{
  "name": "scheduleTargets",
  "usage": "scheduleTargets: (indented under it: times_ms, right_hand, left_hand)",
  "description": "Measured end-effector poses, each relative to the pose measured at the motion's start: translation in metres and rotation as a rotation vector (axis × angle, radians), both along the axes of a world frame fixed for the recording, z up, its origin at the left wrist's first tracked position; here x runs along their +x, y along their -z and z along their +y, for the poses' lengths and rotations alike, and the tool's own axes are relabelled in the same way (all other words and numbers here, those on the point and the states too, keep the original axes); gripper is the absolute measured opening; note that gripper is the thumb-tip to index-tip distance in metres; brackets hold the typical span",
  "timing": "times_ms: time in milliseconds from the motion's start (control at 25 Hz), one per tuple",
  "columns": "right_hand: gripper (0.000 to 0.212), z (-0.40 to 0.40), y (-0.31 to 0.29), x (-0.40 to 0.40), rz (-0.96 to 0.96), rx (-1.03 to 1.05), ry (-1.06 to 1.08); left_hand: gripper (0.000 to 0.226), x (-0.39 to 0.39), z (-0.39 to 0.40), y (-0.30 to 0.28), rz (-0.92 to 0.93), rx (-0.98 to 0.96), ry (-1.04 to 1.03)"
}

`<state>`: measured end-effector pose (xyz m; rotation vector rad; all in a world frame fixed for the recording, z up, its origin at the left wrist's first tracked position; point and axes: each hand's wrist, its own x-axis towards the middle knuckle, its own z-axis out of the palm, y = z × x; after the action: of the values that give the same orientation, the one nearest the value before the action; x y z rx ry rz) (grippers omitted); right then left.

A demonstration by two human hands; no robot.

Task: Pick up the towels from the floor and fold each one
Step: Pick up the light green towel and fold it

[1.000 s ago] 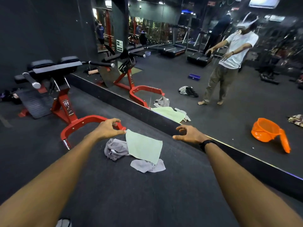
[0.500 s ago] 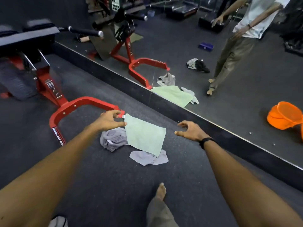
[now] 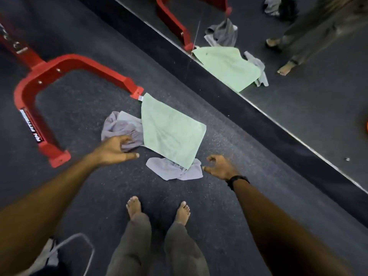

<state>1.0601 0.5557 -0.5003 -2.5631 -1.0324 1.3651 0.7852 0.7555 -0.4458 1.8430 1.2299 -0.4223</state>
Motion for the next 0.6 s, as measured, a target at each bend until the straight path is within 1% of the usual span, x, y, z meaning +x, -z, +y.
scheduleTargets:
  times_ms: [80,120,240,360,480,600]
  right_hand:
    - [0.044,-0.002,0.006,-0.002,-0.007,-0.021,-0.005]
    - [0.041,0.002,0.033,0.002,0.001,-0.013,0.011]
    - [0.039,0.02,0.156,0.014,0.0,-0.06,0.058]
    - [0.038,0.023,0.268,0.018,-0.023,-0.083,0.062]
    - [0.037,0.024,0.352,0.016,-0.047,-0.11,0.061]
    - [0.044,0.022,0.424,0.009,-0.108,-0.113,-0.003]
  left_hand:
    - [0.069,0.0,0.001,0.008,-0.009,-0.021,-0.009]
    - [0.07,0.005,0.008,0.034,-0.017,-0.041,0.009]
    - [0.075,0.036,0.038,0.154,0.007,-0.125,0.105]
    - [0.074,0.051,0.046,0.26,0.034,-0.171,0.143]
    - [0.071,0.052,0.047,0.342,0.042,-0.187,0.15]
    - [0.068,0.052,0.047,0.412,0.063,-0.208,0.175]
